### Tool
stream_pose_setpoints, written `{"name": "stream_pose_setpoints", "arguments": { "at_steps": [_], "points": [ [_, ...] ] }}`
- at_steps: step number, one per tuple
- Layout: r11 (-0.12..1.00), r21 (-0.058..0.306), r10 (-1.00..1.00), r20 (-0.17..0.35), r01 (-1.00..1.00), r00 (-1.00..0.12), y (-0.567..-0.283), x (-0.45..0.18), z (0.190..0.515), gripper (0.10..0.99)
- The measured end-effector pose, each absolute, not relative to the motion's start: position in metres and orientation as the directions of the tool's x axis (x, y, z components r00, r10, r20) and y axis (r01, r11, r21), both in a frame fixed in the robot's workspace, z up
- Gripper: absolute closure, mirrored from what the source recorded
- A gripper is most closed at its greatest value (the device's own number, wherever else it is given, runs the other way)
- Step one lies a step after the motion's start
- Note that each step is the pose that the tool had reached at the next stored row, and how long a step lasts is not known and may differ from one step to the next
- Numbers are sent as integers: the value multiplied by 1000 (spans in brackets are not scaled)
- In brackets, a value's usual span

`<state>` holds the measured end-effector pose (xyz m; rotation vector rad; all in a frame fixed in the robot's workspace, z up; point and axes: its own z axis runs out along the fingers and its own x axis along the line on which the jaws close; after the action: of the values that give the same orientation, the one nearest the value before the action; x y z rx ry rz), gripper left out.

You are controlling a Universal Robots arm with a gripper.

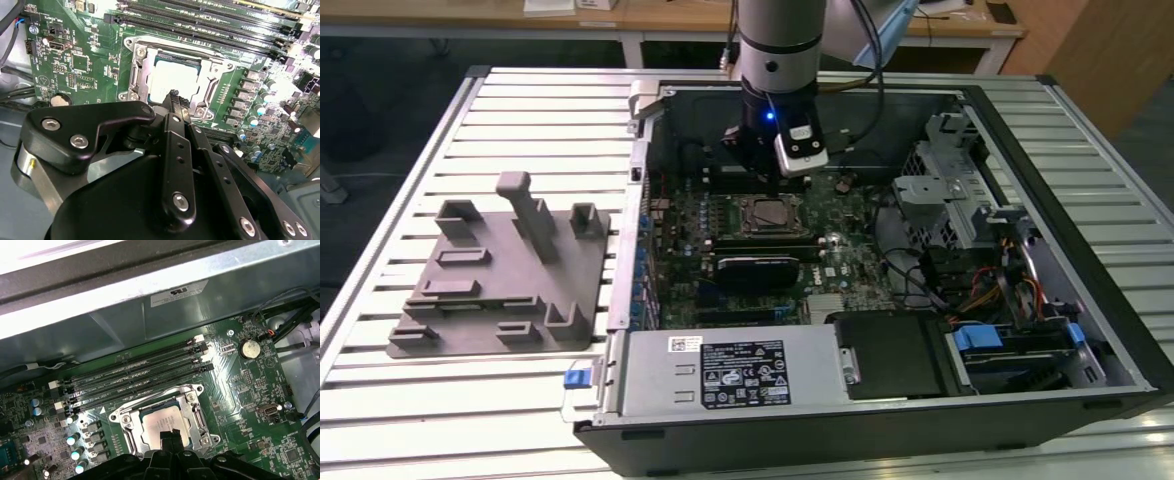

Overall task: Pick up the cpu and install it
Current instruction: 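Install the second cpu locking lever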

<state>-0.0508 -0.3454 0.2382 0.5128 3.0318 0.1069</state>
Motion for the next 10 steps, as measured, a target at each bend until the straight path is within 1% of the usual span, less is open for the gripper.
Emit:
{"name": "stream_pose_setpoints", "arguments": {
  "at_steps": [10],
  "points": [
    [942,79,330,-52,326,-942,-358,-51,238,980]
  ]
}}
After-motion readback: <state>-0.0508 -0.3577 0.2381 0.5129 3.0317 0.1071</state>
